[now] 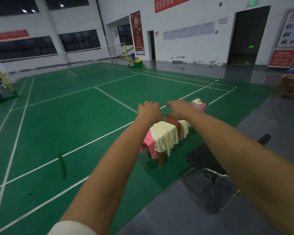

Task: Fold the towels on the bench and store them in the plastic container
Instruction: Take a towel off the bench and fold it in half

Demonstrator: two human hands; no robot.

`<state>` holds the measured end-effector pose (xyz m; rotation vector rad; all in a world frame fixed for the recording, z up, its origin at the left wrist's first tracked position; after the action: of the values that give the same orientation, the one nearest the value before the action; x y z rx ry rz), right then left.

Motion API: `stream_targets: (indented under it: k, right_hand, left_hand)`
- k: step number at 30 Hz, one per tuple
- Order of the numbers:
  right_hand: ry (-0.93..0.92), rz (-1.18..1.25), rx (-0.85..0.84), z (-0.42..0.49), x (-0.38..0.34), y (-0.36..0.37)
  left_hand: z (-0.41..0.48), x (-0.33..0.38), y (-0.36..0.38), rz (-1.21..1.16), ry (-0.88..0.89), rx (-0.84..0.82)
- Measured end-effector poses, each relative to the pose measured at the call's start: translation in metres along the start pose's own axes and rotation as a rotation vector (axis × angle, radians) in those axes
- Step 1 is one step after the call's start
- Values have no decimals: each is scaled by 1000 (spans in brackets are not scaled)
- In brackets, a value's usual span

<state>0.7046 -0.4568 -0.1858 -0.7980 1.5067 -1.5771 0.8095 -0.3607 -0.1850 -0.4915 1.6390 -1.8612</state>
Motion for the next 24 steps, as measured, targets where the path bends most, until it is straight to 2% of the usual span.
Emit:
stream_targets:
  k: [4,12,24]
  right_hand:
    - [-33,-15,-20,93,26,9]
    - [-94,-47,-28,290,76,38]
    - [-30,2,-42,544,190,55]
  left_hand:
    - [92,-9,16,-22,-64,-10]
    - [290,-25,57,4,-68,3]
    - [583,-9,103,-24,-31,-54]
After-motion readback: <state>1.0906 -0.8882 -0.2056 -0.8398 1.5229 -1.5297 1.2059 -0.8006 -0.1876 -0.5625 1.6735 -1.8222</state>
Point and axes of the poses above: each hand's wrist, its own z-axis towards the middle knuckle, its own y-axis out of the palm, x = y × z, the point moved 1 cm from there along z, towards the middle knuckle, and after that the axes turned 10 degrees about -y, right-handed, at the moved point
